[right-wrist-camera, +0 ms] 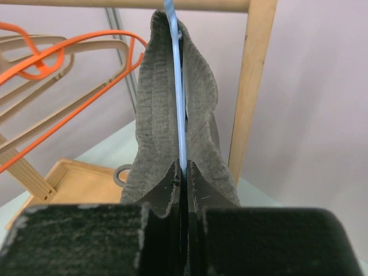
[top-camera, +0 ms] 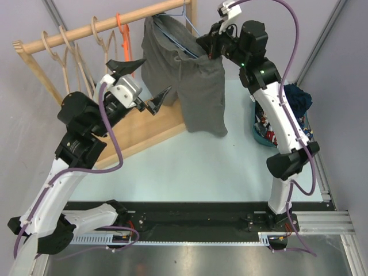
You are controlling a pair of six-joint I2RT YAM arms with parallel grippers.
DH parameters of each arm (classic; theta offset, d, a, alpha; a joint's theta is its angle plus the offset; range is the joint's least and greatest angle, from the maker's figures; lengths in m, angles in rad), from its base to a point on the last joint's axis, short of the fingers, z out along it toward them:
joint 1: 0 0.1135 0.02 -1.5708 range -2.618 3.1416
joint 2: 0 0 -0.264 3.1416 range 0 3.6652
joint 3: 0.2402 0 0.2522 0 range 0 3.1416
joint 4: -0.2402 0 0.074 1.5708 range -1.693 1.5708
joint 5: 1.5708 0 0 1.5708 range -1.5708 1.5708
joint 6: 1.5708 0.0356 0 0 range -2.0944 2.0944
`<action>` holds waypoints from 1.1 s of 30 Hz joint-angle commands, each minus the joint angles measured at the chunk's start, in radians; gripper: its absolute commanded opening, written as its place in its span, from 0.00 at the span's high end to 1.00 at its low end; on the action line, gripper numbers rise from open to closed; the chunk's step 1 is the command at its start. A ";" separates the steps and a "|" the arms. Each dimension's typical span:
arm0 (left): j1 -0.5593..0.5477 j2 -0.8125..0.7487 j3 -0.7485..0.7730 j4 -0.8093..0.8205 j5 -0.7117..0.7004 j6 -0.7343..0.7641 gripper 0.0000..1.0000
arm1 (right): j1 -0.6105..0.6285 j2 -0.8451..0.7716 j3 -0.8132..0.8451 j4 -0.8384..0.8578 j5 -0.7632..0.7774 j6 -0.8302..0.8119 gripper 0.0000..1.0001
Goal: Place the shorts on the hanger
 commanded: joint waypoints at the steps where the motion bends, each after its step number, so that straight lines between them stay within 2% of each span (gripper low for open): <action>1: 0.005 0.009 -0.022 -0.112 0.048 0.001 0.00 | -0.005 0.057 0.111 0.127 0.002 0.056 1.00; 10: 0.005 0.049 -0.031 -0.387 0.144 -0.084 0.00 | -0.005 0.119 0.099 0.111 0.025 0.051 1.00; 12: 0.005 0.076 -0.039 -0.467 0.164 -0.088 0.00 | -0.005 0.107 0.083 0.107 0.022 0.050 0.91; 13: 0.005 0.088 -0.036 -0.497 0.170 -0.089 0.00 | -0.007 0.102 0.079 0.105 0.018 0.050 0.75; 15: 0.005 0.136 -0.025 -0.592 0.190 -0.097 0.00 | -0.007 0.068 0.050 0.101 0.018 0.047 0.56; 16: 0.005 0.154 -0.008 -0.632 0.197 -0.094 0.00 | -0.009 0.051 0.034 0.099 0.018 0.045 0.40; 19: 0.005 0.211 0.004 -0.727 0.229 -0.088 0.00 | -0.007 -0.022 -0.030 0.099 0.019 0.030 0.27; 21: 0.005 0.230 -0.007 -0.754 0.232 -0.086 0.00 | -0.007 -0.088 -0.065 0.090 0.016 0.013 0.23; 25: 0.005 0.254 -0.048 -0.787 0.204 -0.088 0.00 | -0.010 -0.226 -0.183 0.073 0.001 -0.024 0.09; 26: 0.005 0.263 -0.071 -0.800 0.200 -0.086 0.00 | -0.012 -0.258 -0.252 0.064 -0.002 -0.035 0.06; 28: 0.005 0.263 -0.120 -0.801 0.192 -0.083 0.00 | -0.012 -0.365 -0.335 0.053 -0.011 -0.074 0.02; 33: 0.003 0.259 -0.238 -0.788 0.117 -0.056 0.00 | -0.033 -0.600 -0.663 -0.008 -0.002 -0.136 0.00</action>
